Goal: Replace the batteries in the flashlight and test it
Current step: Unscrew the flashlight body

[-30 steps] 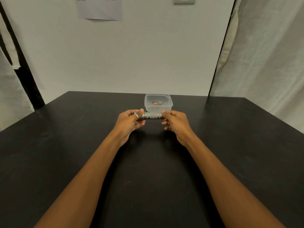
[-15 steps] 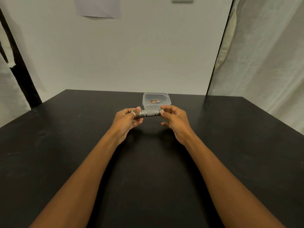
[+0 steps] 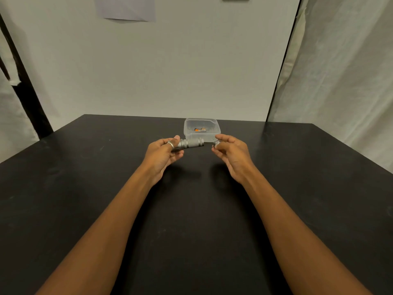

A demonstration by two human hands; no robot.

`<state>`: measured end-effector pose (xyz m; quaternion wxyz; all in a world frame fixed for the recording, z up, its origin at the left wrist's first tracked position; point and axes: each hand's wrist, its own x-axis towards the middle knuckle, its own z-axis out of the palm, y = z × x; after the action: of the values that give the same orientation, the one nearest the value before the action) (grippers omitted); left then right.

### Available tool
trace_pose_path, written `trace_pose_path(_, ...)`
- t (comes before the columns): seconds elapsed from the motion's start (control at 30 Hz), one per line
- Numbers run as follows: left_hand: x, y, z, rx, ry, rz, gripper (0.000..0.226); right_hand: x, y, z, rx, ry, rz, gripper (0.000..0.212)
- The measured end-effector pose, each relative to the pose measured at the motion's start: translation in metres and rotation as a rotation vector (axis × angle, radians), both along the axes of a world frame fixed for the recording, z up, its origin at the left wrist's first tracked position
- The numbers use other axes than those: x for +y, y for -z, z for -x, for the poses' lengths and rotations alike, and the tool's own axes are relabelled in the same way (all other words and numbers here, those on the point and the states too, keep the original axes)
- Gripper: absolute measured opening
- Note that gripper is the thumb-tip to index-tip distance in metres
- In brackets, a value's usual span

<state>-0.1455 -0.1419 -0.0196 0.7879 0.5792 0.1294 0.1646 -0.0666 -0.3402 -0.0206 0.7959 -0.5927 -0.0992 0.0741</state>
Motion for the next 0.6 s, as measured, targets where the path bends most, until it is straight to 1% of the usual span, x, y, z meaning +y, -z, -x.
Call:
trace_pose_path(0.13,0.0003,-0.0003,-0.0001,-0.002,-0.004,0.014,0.029,-0.0037,0.0067,-0.0041,-0.163,0.134,0.456,0.029)
trace_pose_path(0.23,0.0011,0.0002,-0.0003,-0.004,-0.005,0.021,0.029,-0.0071,0.0075,-0.0039,-0.274,0.211,0.635,0.024)
trace_pose_path(0.3,0.0016,0.0007,-0.0011,-0.002,-0.006,0.021,0.030,-0.0080,0.0070,-0.0030,-0.362,0.223,0.741,0.023)
trace_pose_path(0.43,0.0021,0.0012,-0.0021,0.003,-0.011,0.019,0.028,-0.0081,0.0062,-0.0017,-0.370,0.214,0.774,0.021)
trace_pose_path(0.6,0.0018,0.0017,-0.0016,-0.003,-0.012,0.010,0.024,-0.0061,0.0066,-0.0002,-0.332,0.133,0.841,0.023)
